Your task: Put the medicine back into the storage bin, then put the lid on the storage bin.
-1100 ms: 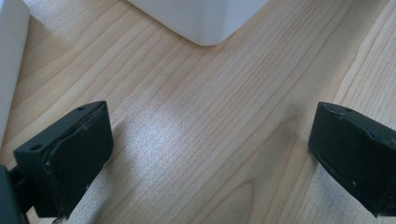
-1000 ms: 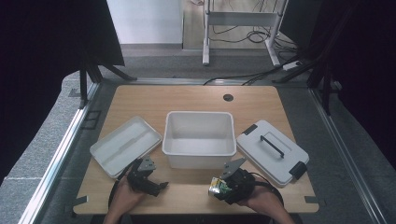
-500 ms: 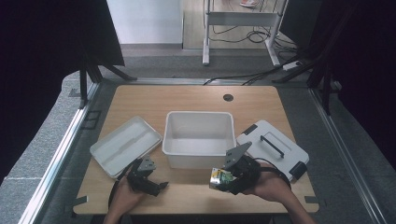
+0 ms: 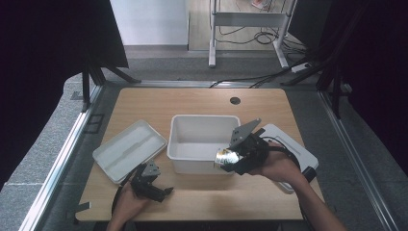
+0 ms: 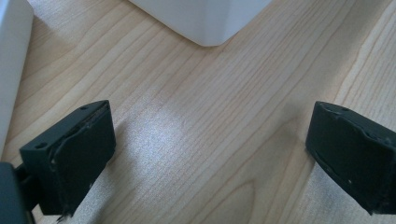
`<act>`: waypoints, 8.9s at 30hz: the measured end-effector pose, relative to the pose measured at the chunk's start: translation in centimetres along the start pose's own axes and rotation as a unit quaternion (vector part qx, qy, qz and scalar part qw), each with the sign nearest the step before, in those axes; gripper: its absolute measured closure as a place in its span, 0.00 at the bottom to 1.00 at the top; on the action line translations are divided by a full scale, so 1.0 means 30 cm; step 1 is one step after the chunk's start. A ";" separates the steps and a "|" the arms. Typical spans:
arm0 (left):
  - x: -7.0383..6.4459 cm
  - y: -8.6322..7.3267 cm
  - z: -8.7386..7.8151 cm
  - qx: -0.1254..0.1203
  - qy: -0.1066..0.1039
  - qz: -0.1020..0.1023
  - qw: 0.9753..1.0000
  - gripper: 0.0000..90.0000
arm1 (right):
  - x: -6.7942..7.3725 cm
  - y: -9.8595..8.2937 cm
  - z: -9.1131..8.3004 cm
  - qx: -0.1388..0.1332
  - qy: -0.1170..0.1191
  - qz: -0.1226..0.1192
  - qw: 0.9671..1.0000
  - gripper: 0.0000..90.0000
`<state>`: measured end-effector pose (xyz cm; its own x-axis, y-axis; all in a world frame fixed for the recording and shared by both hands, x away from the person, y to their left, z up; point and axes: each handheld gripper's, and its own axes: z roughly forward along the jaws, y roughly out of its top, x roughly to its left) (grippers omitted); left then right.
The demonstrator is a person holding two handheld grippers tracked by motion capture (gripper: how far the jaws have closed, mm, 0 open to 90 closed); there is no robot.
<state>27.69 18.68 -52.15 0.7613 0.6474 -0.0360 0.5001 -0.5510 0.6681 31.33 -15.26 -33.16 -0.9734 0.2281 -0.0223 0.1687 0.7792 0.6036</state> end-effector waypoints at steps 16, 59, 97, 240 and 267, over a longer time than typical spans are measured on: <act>-0.002 -0.002 -0.002 -0.003 0.000 0.001 1.000 0.03 | -0.198 0.035 0.123 0.017 -0.071 0.053 0.996 0.50; -0.003 -0.006 -0.005 0.000 0.009 -0.009 1.000 0.01 | -0.180 -0.047 0.148 -0.021 -0.114 0.122 0.986 0.00; -0.005 -0.008 -0.007 0.000 0.011 -0.013 1.000 0.01 | -0.005 -0.457 0.243 -0.054 -0.155 0.182 0.970 0.00; 0.230 0.777 -0.162 0.003 -0.158 0.280 0.947 0.99 | 0.026 -0.558 0.363 -0.055 -0.155 0.198 0.966 0.00; 0.121 0.788 0.077 0.030 -0.183 0.303 0.935 0.99 | 0.026 -0.558 0.363 -0.054 -0.154 0.197 0.967 0.00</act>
<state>43.22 6.78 -38.21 0.9971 -0.0101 0.0758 -0.0541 -0.7937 0.6059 29.44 -21.77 -51.97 -0.7410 0.6715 0.0002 0.4841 0.5341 0.6931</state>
